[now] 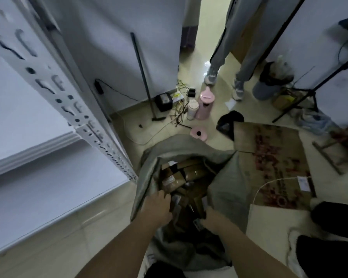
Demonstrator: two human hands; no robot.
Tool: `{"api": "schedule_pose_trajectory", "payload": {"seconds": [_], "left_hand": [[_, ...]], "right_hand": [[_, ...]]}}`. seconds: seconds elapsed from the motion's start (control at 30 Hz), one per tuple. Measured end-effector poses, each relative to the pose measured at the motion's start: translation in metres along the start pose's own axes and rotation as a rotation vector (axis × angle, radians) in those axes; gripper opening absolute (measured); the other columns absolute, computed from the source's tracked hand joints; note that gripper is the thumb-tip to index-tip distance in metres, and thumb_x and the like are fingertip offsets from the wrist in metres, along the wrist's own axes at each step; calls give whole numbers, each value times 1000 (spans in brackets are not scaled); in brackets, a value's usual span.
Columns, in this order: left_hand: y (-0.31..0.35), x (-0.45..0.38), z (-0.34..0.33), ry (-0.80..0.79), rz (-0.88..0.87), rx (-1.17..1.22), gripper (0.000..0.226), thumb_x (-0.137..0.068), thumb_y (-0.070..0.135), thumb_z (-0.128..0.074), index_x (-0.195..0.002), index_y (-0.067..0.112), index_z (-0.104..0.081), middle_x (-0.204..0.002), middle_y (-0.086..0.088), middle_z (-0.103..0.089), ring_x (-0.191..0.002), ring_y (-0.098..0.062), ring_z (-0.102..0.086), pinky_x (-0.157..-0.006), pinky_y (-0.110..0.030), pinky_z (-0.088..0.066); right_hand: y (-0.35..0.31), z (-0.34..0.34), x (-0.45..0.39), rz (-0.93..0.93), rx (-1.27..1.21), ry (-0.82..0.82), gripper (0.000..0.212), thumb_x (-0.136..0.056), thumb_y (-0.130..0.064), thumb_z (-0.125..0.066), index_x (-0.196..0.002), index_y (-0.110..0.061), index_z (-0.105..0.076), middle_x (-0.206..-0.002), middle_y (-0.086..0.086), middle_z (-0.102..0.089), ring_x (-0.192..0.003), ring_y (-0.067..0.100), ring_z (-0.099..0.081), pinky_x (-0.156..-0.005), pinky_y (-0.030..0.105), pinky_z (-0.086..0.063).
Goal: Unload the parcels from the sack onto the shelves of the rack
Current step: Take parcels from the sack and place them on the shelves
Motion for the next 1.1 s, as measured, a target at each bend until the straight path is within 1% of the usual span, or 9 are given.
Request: {"api": "schedule_pose_trajectory", "payload": {"seconds": [0.23,0.4,0.5,0.57,0.67,0.77,0.9,1.0,1.1], "left_hand": [[-17,-90,-27,107,-14,-219,63,-94,35,-44,-148,11,-23,-155,-12,-20,-143,-29,-18,-116,-43,-10],[-39,-162,-43,103,-5,-430,68,-95,38,-45,-150,8,-18,-157,-14,-16,-145,-31,-9,-118,-47,0],[-46,-194,-51,87,-117,-667,61,-100,35,-36,-151,8,-17,-158,-15,-14,-146,-33,-5,-117,-50,3],[-48,-211,-56,80,-223,-828,59,-101,35,-33,-152,9,-16,-159,-15,-10,-147,-34,-1,-116,-53,6],[-48,-226,-54,88,-259,-956,62,-100,39,-36,-152,14,-14,-160,-14,-5,-147,-35,4,-111,-56,14],[-48,-238,-46,148,-221,-967,67,-99,43,-32,-153,13,-7,-160,-12,-1,-147,-35,6,-103,-57,23],[-66,-246,-23,177,-87,-989,64,-98,47,-28,-152,15,-14,-160,-10,-11,-147,-34,5,-98,-57,27],[-90,-244,-8,132,68,-1100,65,-97,52,-28,-151,18,-16,-159,-8,-13,-146,-38,8,-97,-60,27],[-109,-247,1,125,168,-1125,70,-95,56,-33,-151,20,-14,-159,-7,-14,-146,-38,8,-99,-61,27]], "right_hand": [[-49,13,-108,67,-229,118,59,-94,-39,-50,-143,-13,-31,-136,10,-51,-122,29,-51,-102,40,-42],[-83,36,-194,-29,-872,191,71,-92,-40,-57,-148,-9,-25,-142,15,-44,-124,33,-48,-102,39,-41],[-96,48,-228,-96,-1311,174,83,-88,-40,-64,-151,-12,-18,-143,15,-44,-126,34,-47,-105,45,-41],[-104,57,-240,-17,-1580,162,76,-88,-33,-65,-149,-15,-24,-136,12,-51,-120,31,-53,-101,43,-46],[-125,71,-249,45,-1722,302,65,-88,-20,-64,-145,-16,-32,-130,12,-56,-113,29,-59,-97,45,-51],[-151,91,-253,60,-1764,393,63,-84,-10,-65,-140,-15,-37,-128,15,-58,-110,30,-61,-93,46,-53],[-166,129,-245,241,-1598,372,52,-89,-5,-60,-137,-10,-38,-126,14,-57,-106,25,-62,-68,26,-52],[-160,149,-242,418,-1261,408,43,-93,-8,-54,-134,-11,-40,-123,7,-56,-111,21,-57,-79,26,-49],[-144,144,-254,397,-757,502,51,-93,-11,-52,-142,-12,-39,-135,9,-52,-124,24,-49,-99,31,-40]]}}
Point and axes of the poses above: each hand's wrist, its own x-axis away from the middle knuckle, its own z-axis out of the back of the hand, y = z × x, the point moved 1 cm from there along -x, towards the middle knuckle
